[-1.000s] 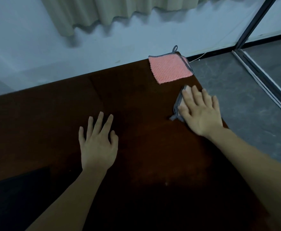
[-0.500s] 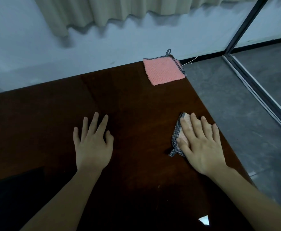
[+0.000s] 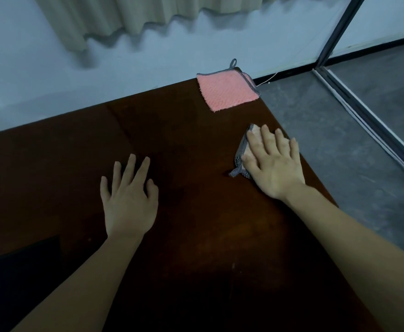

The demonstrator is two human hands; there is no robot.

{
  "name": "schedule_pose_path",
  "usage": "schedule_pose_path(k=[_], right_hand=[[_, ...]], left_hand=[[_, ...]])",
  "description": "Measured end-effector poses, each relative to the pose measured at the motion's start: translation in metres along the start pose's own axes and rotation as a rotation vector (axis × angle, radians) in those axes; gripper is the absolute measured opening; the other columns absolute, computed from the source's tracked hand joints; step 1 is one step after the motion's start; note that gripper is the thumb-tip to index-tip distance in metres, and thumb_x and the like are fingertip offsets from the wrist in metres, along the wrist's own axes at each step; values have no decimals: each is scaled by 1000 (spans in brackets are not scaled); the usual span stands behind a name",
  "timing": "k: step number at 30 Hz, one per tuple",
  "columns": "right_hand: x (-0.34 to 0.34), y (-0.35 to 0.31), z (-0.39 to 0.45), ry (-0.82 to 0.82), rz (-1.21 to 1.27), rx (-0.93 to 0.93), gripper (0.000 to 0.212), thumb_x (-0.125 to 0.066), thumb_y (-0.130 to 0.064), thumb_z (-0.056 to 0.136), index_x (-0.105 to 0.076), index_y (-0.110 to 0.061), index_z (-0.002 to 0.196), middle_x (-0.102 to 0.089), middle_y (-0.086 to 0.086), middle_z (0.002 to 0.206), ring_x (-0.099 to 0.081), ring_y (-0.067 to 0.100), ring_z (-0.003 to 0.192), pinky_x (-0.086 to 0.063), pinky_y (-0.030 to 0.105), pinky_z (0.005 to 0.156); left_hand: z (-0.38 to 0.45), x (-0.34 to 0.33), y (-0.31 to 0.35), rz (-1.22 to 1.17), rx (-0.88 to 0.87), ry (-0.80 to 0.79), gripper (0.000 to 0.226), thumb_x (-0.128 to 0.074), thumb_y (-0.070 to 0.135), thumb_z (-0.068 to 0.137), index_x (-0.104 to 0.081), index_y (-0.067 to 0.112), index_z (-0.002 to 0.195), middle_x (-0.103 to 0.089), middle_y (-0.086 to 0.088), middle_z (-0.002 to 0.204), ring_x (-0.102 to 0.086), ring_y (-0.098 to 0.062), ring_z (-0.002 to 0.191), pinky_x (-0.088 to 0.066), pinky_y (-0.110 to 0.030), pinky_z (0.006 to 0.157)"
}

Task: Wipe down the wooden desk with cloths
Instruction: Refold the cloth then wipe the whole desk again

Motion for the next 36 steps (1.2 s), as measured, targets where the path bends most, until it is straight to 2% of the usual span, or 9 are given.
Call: schedule_pose_path(k=[6, 12, 17, 24, 26, 28, 30, 33, 36], right_hand=[[-15, 10, -72, 2, -22, -2, 70, 10, -69, 91, 19, -42, 155, 17, -3, 168, 17, 25, 155, 13, 49, 124], [-9, 17, -39, 25, -27, -7, 74, 13, -74, 87, 20, -44, 155, 16, -4, 169, 17, 24, 155, 12, 50, 124], [-2, 15, -10, 0, 6, -49, 81, 13, -72, 83, 13, -42, 158, 15, -2, 169, 16, 25, 155, 11, 51, 124], [-15, 2, -72, -1, -3, -29, 74, 19, -69, 89, 18, -40, 157, 16, -1, 169, 18, 26, 154, 12, 51, 124], [-22, -6, -100, 27, -16, 14, 72, 13, -68, 95, 9, -38, 159, 6, 1, 170, 10, 28, 156, 6, 52, 125], [-30, -11, -120, 11, -13, 59, 68, 0, -67, 101, -1, -36, 162, -4, 3, 170, 3, 29, 156, 1, 53, 124], [-34, -11, -127, -3, -18, 103, 67, -5, -67, 102, -4, -37, 162, -4, 2, 170, 3, 28, 157, 3, 52, 124], [-27, -3, -108, 12, -43, 115, 71, 8, -72, 96, 7, -41, 159, 8, -3, 170, 14, 24, 156, 8, 50, 125], [-15, 12, -70, 15, -44, 45, 75, 18, -74, 87, 17, -43, 156, 17, -4, 168, 18, 23, 155, 11, 49, 124]], left_hand=[[0, 1, 0, -1, -6, 5, 56, -29, 41, 106, -17, 36, 161, -6, 7, 170, 4, -19, 157, 2, -49, 126], [1, 0, -3, 4, 0, 5, 57, -26, 43, 105, -15, 39, 161, -4, 8, 170, 6, -18, 157, 3, -49, 126], [2, 0, -1, 15, -2, -1, 57, -27, 42, 106, -13, 39, 161, -3, 7, 170, 5, -19, 157, 3, -49, 126], [1, -1, -1, 3, -9, 0, 57, -27, 43, 106, -15, 38, 161, -5, 6, 170, 6, -20, 157, 3, -50, 126], [1, -1, -1, -2, -9, -7, 57, -26, 43, 106, -14, 38, 161, -4, 6, 170, 6, -20, 157, 4, -50, 126], [2, -1, -1, -1, -11, -17, 57, -25, 43, 106, -12, 38, 161, -2, 6, 170, 7, -20, 157, 4, -50, 126], [2, -2, -2, 2, -9, -26, 57, -24, 43, 106, -10, 38, 161, -1, 6, 170, 8, -20, 156, 4, -50, 126], [2, -2, -2, -2, -7, -17, 57, -24, 43, 105, -10, 38, 161, -1, 7, 170, 9, -19, 156, 5, -50, 126], [0, -2, -1, -10, -25, -5, 57, -26, 43, 106, -13, 38, 161, -3, 7, 170, 7, -22, 157, 5, -51, 126]])
Point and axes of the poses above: each hand's wrist, its own z-axis towards the middle knuckle, its own x-axis out of the back of the hand, y = z × x, the point moved 7 cm from there along z, towards the middle knuckle
